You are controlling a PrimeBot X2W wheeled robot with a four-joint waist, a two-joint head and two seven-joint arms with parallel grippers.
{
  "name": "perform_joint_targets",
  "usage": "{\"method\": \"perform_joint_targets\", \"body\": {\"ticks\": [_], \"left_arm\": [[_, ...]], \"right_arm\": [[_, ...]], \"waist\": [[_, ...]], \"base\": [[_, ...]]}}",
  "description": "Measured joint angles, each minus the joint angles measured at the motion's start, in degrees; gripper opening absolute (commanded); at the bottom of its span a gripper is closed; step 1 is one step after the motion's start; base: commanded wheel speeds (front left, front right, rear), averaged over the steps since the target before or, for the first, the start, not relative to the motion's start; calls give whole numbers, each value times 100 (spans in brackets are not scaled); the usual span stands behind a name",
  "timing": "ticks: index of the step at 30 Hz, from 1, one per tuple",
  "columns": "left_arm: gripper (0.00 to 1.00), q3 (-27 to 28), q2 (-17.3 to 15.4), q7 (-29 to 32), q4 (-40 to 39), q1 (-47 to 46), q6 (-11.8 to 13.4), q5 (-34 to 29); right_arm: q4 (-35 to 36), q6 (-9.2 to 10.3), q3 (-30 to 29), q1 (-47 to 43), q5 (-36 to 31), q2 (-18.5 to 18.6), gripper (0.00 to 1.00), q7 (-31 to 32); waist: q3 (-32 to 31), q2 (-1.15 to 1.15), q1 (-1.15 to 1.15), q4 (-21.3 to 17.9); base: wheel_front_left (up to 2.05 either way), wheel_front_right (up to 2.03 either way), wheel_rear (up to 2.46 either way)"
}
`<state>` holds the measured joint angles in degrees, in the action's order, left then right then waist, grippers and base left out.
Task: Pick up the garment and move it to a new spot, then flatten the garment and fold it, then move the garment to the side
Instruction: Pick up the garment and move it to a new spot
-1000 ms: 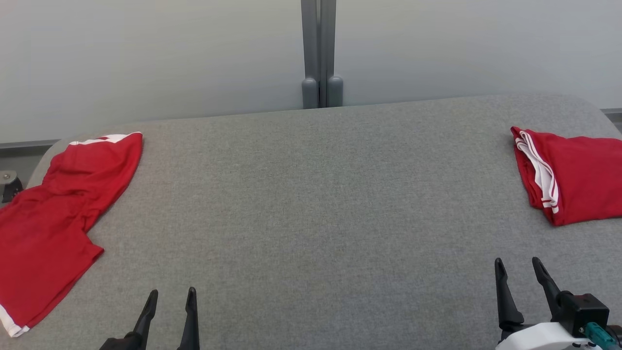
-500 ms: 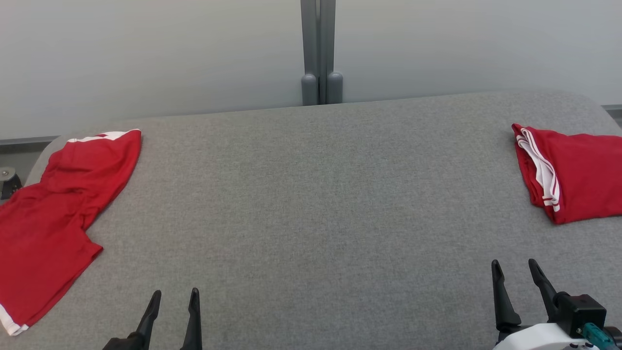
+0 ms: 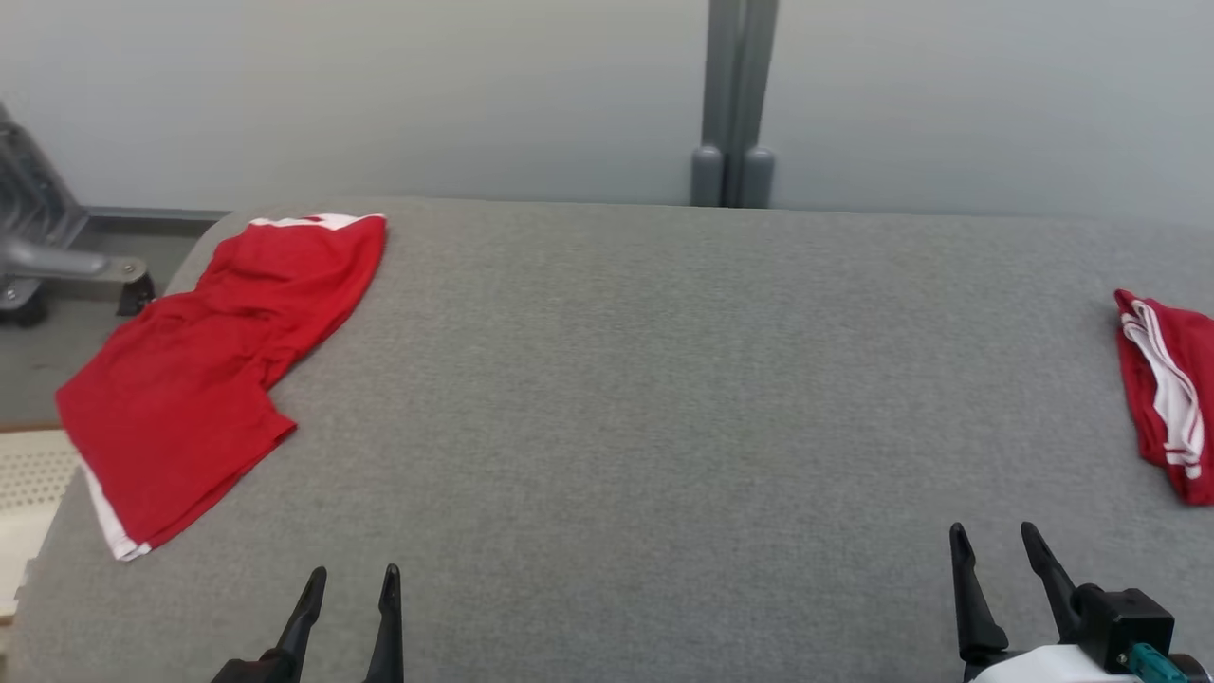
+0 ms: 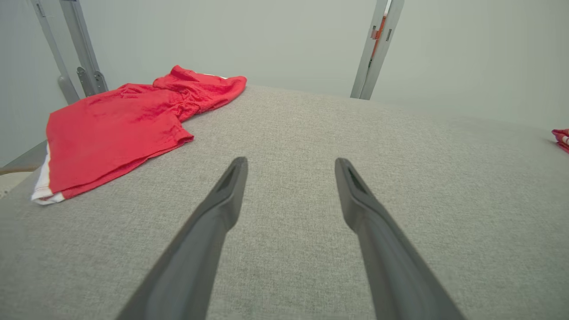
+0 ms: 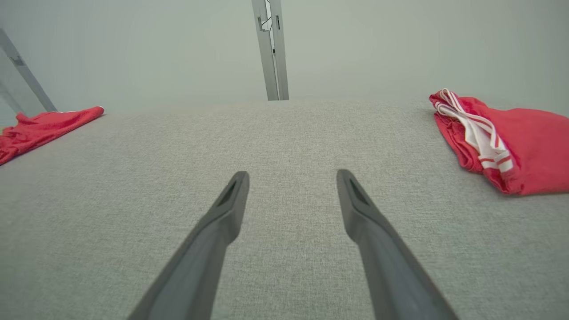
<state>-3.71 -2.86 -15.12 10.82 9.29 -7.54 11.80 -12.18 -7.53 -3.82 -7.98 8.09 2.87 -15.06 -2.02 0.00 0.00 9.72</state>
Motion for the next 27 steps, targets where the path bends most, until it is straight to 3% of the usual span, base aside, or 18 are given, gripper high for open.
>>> {"method": "perform_joint_targets", "body": {"ticks": [10, 15, 22, 27], "left_arm": [[100, 339, -44, 0, -46, 263, 0, -34], [100, 387, -44, 0, -94, 282, 0, -33], [100, 196, -140, -1, 108, -100, -1, 36], [100, -208, -257, 3, 1252, -1396, 0, 487]], "right_arm": [[-87, 0, 309, 82, 161, -4, 100, 0], [-105, 0, 409, 99, 182, -4, 100, 0], [-85, 0, 401, 138, -10, -12, 100, 0], [47, 0, 291, 670, -530, -12, 100, 0]], "waist": [[-79, 0, 0, 1174], [-113, 0, 0, 1567], [31, 0, 0, 1614], [397, 0, 0, 1570]], "base": [[0, 0, 0], [0, 0, 0], [0, 0, 0], [0, 0, 0]]}}
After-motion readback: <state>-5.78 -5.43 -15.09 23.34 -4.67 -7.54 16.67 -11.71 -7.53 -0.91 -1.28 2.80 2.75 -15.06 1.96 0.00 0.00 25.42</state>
